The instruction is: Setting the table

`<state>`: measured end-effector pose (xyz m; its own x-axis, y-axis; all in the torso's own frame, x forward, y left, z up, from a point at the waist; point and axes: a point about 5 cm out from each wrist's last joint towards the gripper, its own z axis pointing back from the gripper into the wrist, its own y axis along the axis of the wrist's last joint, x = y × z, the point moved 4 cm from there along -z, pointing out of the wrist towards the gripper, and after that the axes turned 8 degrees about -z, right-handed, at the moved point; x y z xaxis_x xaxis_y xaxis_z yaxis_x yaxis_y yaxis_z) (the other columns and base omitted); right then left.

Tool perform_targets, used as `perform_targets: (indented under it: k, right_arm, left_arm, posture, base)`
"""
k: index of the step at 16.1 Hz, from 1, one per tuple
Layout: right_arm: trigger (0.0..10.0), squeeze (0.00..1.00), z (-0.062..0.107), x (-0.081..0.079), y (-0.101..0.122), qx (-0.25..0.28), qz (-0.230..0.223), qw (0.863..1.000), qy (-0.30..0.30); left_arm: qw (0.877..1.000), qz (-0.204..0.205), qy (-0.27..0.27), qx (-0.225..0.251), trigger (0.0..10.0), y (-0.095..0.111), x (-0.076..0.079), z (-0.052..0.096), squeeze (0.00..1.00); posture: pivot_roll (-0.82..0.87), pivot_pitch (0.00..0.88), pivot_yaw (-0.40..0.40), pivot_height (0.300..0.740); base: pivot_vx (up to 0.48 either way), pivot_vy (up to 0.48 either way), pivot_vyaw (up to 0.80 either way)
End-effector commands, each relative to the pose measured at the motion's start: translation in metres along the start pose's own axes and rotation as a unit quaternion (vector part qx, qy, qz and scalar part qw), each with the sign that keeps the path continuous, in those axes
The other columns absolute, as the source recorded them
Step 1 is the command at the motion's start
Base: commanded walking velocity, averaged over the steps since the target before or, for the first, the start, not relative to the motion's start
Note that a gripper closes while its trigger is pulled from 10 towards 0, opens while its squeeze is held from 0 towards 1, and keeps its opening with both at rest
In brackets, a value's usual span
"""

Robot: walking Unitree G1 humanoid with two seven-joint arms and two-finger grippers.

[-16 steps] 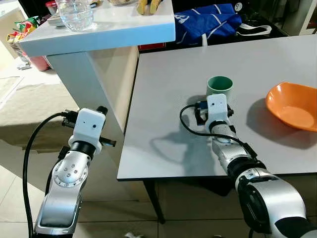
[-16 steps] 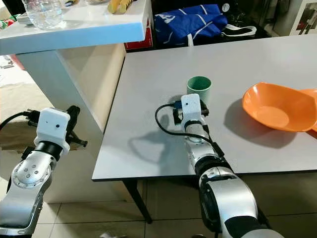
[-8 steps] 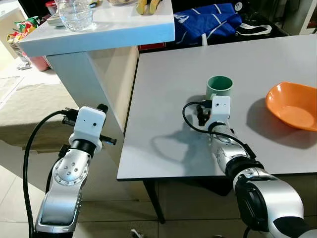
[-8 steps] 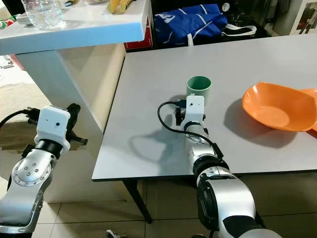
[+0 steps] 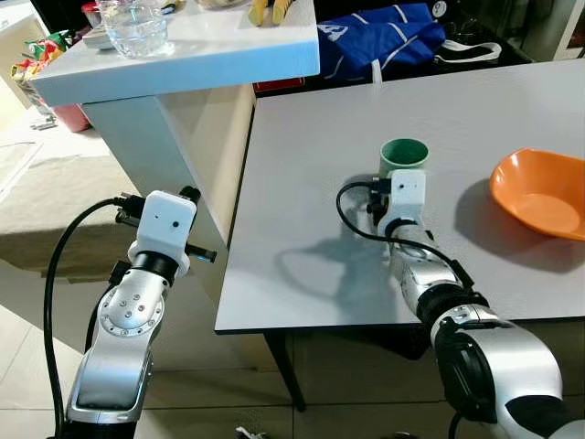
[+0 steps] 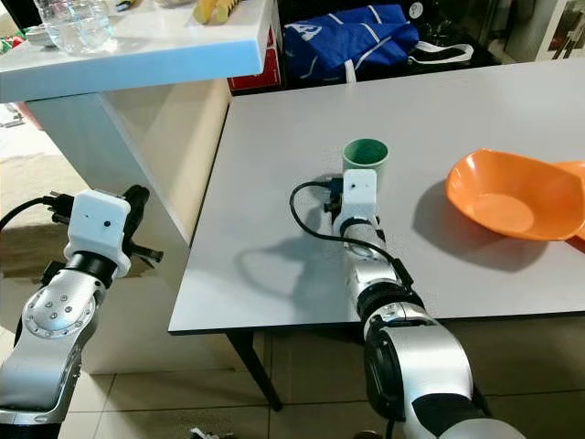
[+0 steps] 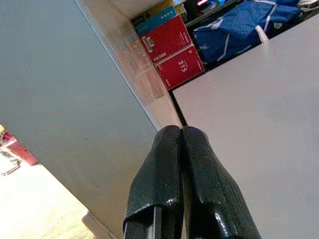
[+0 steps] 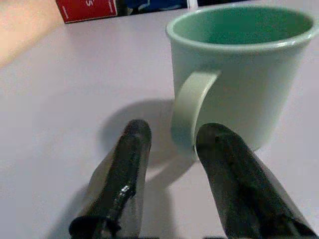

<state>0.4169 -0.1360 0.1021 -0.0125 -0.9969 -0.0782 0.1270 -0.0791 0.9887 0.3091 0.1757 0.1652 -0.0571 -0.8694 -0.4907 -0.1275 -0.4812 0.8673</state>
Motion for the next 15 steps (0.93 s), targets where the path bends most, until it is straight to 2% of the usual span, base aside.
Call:
perform_targets:
  k: [1, 4, 6, 7, 10, 11, 12, 13, 14, 15]
  right_arm:
    - [0.0, 0.00, -0.003, -0.011, 0.019, 0.041, 0.010, 0.999, 0.015]
    - [0.0, 0.00, 0.007, -0.006, 0.033, 0.114, 0.041, 0.992, 0.018]
    - [0.0, 0.00, 0.009, 0.001, 0.030, 0.113, 0.048, 0.992, 0.007]
    - [10.0, 0.00, 0.008, 0.007, 0.031, 0.110, 0.044, 0.993, -0.007]
    - [10.0, 0.00, 0.007, 0.017, 0.035, 0.112, 0.035, 0.993, -0.028]
    - [10.0, 0.30, 0.007, 0.018, 0.036, 0.115, 0.034, 0.992, -0.031]
    - [10.0, 0.30, 0.007, 0.018, 0.036, 0.115, 0.034, 0.992, -0.031]
    - [10.0, 1.00, 0.009, 0.020, 0.036, 0.119, 0.037, 0.992, -0.033]
    - [10.0, 1.00, 0.018, 0.024, 0.037, 0.132, 0.047, 0.989, -0.038]
    - [10.0, 1.00, 0.019, 0.025, 0.036, 0.132, 0.048, 0.989, -0.040]
  left_arm:
    - [1.000, -0.001, -0.002, -0.005, 10.0, -0.003, -0.002, -0.002, 0.00]
    - [1.000, 0.005, -0.006, 0.000, 10.0, -0.001, 0.002, -0.005, 0.00]
    - [1.000, 0.009, -0.008, 0.002, 10.0, 0.000, 0.005, -0.008, 0.00]
    - [1.000, 0.011, -0.009, 0.004, 10.0, 0.000, 0.006, -0.011, 0.00]
    - [1.000, 0.015, -0.009, 0.007, 10.0, 0.002, 0.009, -0.015, 0.00]
    - [1.000, 0.016, -0.008, 0.008, 10.0, 0.002, 0.009, -0.015, 0.00]
    - [1.000, 0.016, -0.008, 0.008, 10.0, 0.002, 0.009, -0.015, 0.00]
    - [1.000, 0.018, -0.008, 0.008, 10.0, 0.002, 0.009, -0.015, 0.00]
    - [1.000, 0.026, -0.006, 0.011, 10.0, 0.003, 0.012, -0.017, 0.00]
    - [1.000, 0.028, -0.006, 0.012, 10.0, 0.003, 0.012, -0.018, 0.00]
  posture:
    - [-0.03, 0.022, 0.183, 0.740]
    - [-0.05, 0.024, 0.189, 0.740]
    - [-0.08, 0.019, 0.191, 0.740]
    - [-0.08, 0.014, 0.187, 0.740]
    - [-0.09, 0.004, 0.177, 0.740]
    - [-0.09, 0.003, 0.177, 0.740]
    - [-0.09, 0.003, 0.177, 0.740]
    - [-0.10, 0.001, 0.173, 0.740]
    - [-0.11, 0.000, 0.168, 0.740]
    - [-0.11, 0.000, 0.168, 0.740]
  base:
    - [0.000, 0.000, 0.00]
    - [0.000, 0.000, 0.00]
    - [0.000, 0.000, 0.00]
    - [0.000, 0.000, 0.00]
    - [0.000, 0.000, 0.00]
    - [0.000, 0.000, 0.00]
    - [0.000, 0.000, 0.00]
    - [0.000, 0.000, 0.00]
    - [0.000, 0.000, 0.00]
    - [0.000, 0.000, 0.00]
